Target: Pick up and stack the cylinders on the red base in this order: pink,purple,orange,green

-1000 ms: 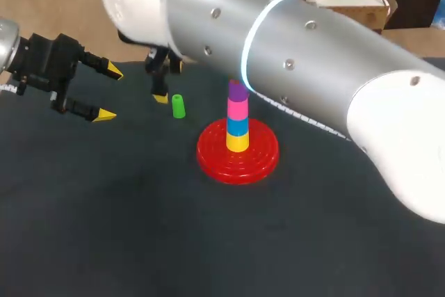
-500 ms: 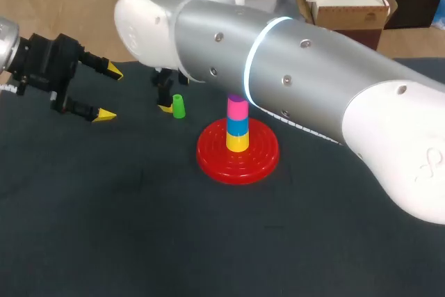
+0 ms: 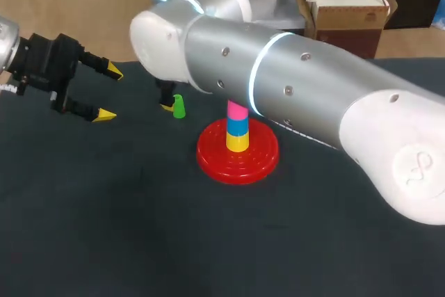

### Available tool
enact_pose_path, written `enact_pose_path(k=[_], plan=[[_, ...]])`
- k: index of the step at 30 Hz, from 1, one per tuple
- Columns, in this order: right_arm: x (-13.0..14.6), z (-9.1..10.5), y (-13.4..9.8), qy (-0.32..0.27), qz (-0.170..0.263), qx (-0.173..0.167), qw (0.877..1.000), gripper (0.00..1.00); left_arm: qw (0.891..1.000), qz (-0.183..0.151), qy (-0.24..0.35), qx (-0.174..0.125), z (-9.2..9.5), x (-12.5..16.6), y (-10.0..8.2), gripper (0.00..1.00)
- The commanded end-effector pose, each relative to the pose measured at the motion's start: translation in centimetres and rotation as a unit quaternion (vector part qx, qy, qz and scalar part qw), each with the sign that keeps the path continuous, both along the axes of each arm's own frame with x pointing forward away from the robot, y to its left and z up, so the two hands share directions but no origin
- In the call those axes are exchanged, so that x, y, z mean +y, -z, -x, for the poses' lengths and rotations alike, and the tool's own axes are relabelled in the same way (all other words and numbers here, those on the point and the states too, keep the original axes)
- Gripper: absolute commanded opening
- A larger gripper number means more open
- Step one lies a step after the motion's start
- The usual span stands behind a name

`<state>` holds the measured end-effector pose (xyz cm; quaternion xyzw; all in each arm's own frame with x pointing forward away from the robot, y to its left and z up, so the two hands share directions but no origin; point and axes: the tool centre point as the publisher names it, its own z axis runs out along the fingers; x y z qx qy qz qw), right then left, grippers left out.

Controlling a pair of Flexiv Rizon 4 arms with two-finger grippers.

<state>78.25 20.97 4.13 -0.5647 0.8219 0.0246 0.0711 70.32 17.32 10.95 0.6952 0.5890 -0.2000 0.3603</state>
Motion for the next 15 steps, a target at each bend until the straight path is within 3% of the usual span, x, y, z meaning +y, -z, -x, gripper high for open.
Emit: enact_pose_path(k=[1, 15], plan=[[1.05, -2.23, 0.20, -0.009, 0.098, 0.112, 0.989, 1.00, 1.000, 0.001, -0.001, -0.003, 0.16, 0.07, 0.08, 1.00], [1.41, -2.08, 1.03, -0.022, 0.134, 0.148, 0.980, 1.00, 1.000, 0.001, -0.001, -0.003, 0.16, 0.07, 0.08, 1.00]])
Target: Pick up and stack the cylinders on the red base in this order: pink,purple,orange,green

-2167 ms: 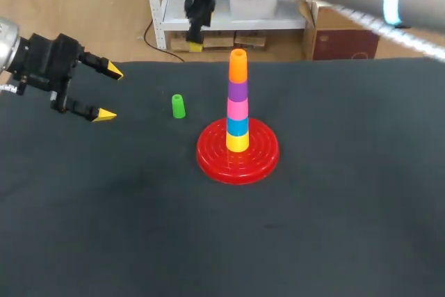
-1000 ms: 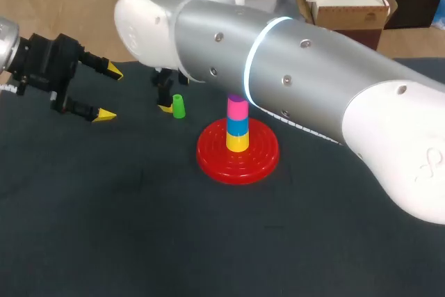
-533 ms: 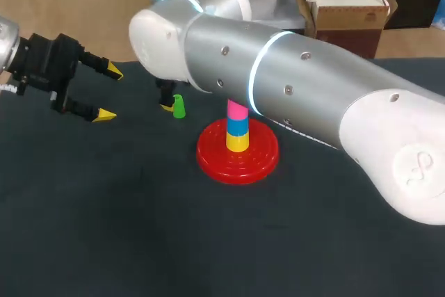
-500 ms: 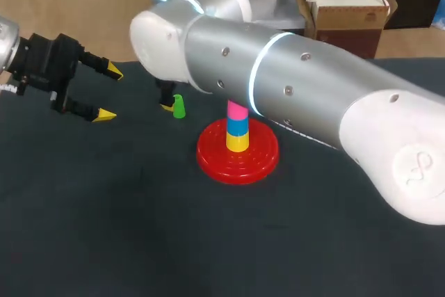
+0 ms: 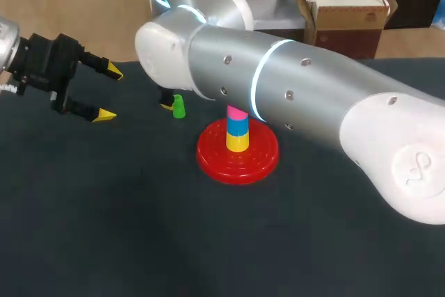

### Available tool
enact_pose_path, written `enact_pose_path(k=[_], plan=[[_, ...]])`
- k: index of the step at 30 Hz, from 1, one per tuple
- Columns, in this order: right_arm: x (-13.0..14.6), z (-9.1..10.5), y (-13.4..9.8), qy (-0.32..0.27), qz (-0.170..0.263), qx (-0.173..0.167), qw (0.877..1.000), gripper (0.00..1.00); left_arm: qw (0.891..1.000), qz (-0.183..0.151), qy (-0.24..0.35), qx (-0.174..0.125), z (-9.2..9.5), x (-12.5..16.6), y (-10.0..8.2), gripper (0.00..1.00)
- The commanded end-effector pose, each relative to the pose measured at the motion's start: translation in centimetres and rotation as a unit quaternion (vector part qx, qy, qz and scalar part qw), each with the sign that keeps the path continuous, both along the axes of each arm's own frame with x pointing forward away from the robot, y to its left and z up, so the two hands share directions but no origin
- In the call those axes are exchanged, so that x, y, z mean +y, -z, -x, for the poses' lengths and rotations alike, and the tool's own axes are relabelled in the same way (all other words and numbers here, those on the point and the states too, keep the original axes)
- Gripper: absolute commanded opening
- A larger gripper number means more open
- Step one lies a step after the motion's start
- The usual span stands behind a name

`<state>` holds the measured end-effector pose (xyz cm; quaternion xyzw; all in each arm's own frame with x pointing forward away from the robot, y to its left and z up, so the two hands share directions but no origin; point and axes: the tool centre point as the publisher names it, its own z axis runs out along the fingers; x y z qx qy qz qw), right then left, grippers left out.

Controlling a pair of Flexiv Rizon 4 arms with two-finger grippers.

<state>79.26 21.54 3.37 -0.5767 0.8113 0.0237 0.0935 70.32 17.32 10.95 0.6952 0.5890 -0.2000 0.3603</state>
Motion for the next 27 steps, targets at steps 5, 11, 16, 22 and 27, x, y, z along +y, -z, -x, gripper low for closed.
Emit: enact_pose_path(k=[5, 11, 16, 22, 27], plan=[[0.72, -0.55, 0.72, -0.003, 0.149, 0.174, 0.973, 1.00, 1.000, 0.001, -0.001, -0.003, 0.16, 0.07, 0.08, 1.00], [0.50, -0.42, 0.86, -0.001, 0.152, 0.176, 0.972, 1.00, 1.000, 0.001, -0.001, -0.003, 0.16, 0.07, 0.08, 1.00], [0.32, -0.58, 0.73, -0.008, 0.173, 0.179, 0.968, 0.91, 1.000, 0.001, -0.001, -0.003, 0.16, 0.07, 0.08, 1.00], [0.38, -0.75, 0.77, -0.015, 0.180, 0.180, 0.967, 0.77, 1.000, 0.001, -0.001, -0.003, 0.16, 0.07, 0.08, 1.00], [0.51, -0.88, 0.83, -0.018, 0.180, 0.181, 0.967, 0.73, 1.000, 0.001, -0.001, -0.003, 0.16, 0.07, 0.08, 1.00]])
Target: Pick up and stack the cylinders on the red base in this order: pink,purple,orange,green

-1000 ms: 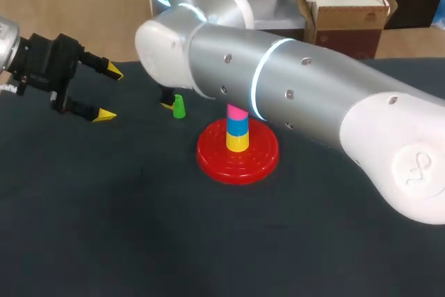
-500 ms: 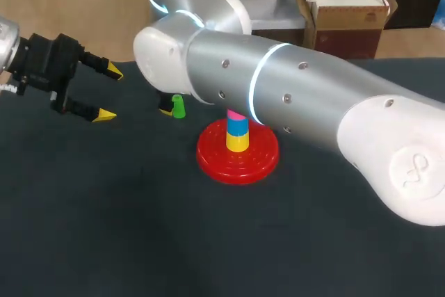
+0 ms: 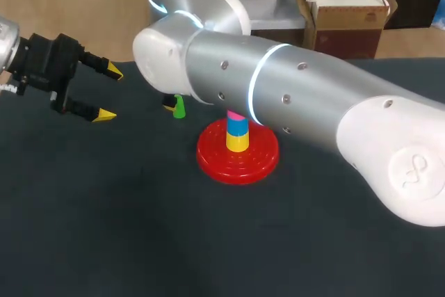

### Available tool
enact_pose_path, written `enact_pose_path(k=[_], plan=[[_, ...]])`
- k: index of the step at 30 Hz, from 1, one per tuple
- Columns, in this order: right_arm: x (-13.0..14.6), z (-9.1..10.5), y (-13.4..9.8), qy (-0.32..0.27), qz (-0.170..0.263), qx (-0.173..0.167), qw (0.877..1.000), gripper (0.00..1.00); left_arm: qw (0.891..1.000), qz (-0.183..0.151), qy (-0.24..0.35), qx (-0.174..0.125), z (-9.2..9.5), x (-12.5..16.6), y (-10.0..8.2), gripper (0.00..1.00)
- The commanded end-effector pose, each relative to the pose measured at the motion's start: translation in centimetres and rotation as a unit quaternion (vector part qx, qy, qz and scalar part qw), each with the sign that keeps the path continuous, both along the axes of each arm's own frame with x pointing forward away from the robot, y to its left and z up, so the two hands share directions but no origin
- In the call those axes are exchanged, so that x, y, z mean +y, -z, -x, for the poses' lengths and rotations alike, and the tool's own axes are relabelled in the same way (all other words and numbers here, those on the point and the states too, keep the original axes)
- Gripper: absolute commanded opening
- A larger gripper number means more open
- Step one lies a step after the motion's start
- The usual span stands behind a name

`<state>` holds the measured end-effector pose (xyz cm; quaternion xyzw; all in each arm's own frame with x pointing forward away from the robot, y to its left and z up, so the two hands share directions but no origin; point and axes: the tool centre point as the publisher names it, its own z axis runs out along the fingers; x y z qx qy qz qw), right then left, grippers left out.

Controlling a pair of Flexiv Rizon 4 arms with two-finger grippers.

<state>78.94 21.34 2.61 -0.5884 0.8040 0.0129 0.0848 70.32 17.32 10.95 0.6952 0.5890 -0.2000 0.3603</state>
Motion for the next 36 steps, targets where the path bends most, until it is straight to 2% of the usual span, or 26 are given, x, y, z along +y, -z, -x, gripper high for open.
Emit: enact_pose_path(k=[1, 3, 7, 19, 25, 29, 31, 32, 36], plan=[[0.7, -1.2, 0.1, -0.003, 0.169, 0.179, 0.969, 0.73, 1.000, 0.001, -0.001, -0.003, 0.2, 0.1, 0.1, 1.00], [0.8, -1.3, 0.1, -0.004, 0.170, 0.179, 0.969, 0.72, 1.000, 0.001, -0.001, -0.003, 0.2, 0.1, 0.1, 1.00], [0.8, -1.4, 0.2, -0.004, 0.173, 0.182, 0.968, 0.64, 1.000, 0.001, -0.001, -0.003, 0.2, 0.1, 0.1, 1.00], [0.8, -1.6, 0.3, -0.007, 0.193, 0.191, 0.962, 0.56, 1.000, 0.001, -0.001, -0.003, 0.2, 0.1, 0.1, 1.00], [0.7, -1.6, 0.6, -0.010, 0.205, 0.199, 0.958, 0.48, 1.000, 0.001, -0.001, -0.003, 0.2, 0.1, 0.1, 1.00], [0.6, -1.5, 0.6, -0.017, 0.240, 0.194, 0.951, 0.46, 1.000, 0.001, -0.001, -0.003, 0.2, 0.1, 0.1, 1.00], [0.5, -1.5, 0.6, -0.011, 0.250, 0.189, 0.950, 0.23, 1.000, 0.001, -0.001, -0.003, 0.2, 0.1, 0.1, 1.00], [0.4, -1.5, 0.4, -0.010, 0.254, 0.185, 0.949, 0.00, 1.000, 0.001, -0.001, -0.003, 0.2, 0.1, 0.1, 1.00], [-0.1, -1.6, -1.1, -0.001, 0.253, 0.153, 0.955, 0.00, 1.000, 0.001, -0.001, -0.003, 0.2, 0.1, 0.1, 1.00]])
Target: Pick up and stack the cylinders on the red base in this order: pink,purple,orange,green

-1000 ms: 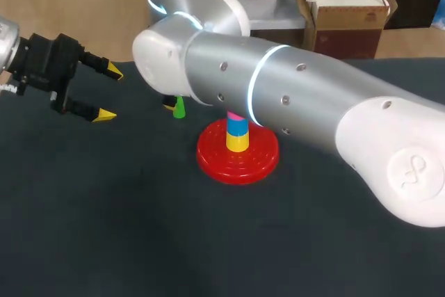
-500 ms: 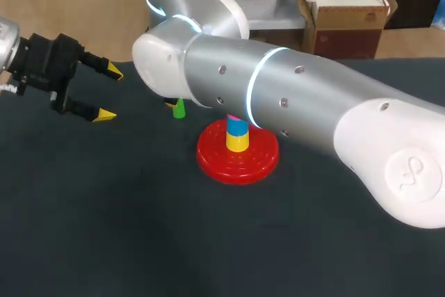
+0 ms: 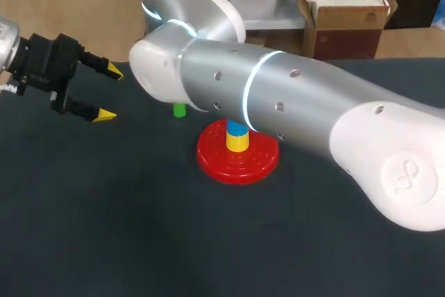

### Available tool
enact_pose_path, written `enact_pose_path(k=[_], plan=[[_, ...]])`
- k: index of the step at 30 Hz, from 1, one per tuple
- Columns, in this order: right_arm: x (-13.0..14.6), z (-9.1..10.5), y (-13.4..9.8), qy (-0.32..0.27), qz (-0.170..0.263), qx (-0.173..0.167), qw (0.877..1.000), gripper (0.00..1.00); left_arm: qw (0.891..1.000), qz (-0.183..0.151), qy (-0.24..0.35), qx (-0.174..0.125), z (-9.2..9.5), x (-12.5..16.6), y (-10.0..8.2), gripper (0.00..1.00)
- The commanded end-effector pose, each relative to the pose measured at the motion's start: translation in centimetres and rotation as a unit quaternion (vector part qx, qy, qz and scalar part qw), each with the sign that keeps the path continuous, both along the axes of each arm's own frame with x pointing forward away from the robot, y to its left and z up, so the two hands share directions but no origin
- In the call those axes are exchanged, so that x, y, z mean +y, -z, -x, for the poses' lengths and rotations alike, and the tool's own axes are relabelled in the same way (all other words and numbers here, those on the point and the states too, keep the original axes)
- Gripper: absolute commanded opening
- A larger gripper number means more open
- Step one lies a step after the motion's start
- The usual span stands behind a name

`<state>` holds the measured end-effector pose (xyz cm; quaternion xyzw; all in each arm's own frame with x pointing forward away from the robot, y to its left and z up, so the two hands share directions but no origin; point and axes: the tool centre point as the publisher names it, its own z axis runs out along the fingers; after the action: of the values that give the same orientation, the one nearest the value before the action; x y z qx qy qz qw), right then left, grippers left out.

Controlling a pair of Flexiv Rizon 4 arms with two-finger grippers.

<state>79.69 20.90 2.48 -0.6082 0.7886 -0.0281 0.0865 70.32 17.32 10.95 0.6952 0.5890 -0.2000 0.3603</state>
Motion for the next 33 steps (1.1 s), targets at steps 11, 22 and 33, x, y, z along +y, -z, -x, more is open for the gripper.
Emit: enact_pose_path(k=[11, 22, 33], plan=[[-2.3, 1.0, -15.4, 0.041, 0.115, 0.040, 0.992, 0.00, 1.000, 0.001, -0.001, -0.003, 0.2, 0.1, 0.1, 1.00], [-7.2, 7.9, -27.6, 0.069, -0.011, -0.049, 0.996, 0.00, 1.000, 0.001, -0.001, -0.003, 0.2, 0.1, 0.1, 1.00], [-9.3, 11.6, -27.4, 0.108, -0.045, -0.043, 0.992, 0.00, 1.000, 0.001, -0.001, -0.003, 0.2, 0.1, 0.1, 1.00]])
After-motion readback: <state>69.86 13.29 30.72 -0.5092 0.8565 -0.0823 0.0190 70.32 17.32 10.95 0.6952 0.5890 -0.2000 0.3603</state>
